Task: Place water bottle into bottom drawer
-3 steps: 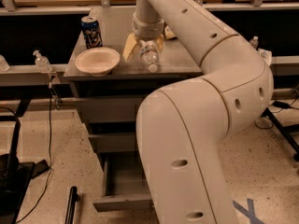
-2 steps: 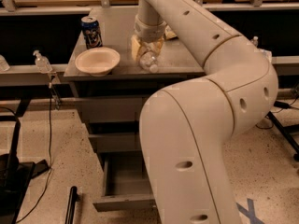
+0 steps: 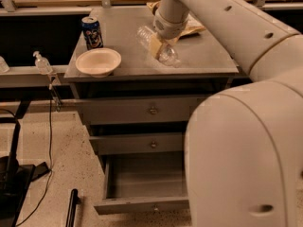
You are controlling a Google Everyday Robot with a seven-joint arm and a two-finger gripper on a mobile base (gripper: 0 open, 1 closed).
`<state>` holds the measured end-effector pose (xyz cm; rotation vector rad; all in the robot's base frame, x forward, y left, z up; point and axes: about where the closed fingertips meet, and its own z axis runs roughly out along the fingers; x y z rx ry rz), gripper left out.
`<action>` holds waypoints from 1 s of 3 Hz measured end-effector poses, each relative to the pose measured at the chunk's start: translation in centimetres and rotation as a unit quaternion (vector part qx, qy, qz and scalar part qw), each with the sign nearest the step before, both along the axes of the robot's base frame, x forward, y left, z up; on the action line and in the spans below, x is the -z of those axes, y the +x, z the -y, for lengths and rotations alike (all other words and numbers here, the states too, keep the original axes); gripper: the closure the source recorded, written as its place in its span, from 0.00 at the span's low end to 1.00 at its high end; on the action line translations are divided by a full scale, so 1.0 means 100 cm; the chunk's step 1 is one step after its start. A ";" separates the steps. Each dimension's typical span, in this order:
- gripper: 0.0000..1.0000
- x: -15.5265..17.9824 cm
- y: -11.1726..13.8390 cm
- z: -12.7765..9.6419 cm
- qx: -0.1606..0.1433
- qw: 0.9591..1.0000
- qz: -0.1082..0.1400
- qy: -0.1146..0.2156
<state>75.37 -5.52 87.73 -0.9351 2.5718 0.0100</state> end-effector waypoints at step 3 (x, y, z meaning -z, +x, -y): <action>1.00 -0.037 -0.068 0.072 -0.104 0.981 0.107 0.124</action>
Offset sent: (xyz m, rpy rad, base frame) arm -0.1606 -0.0922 0.0137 0.3459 -0.3507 0.7955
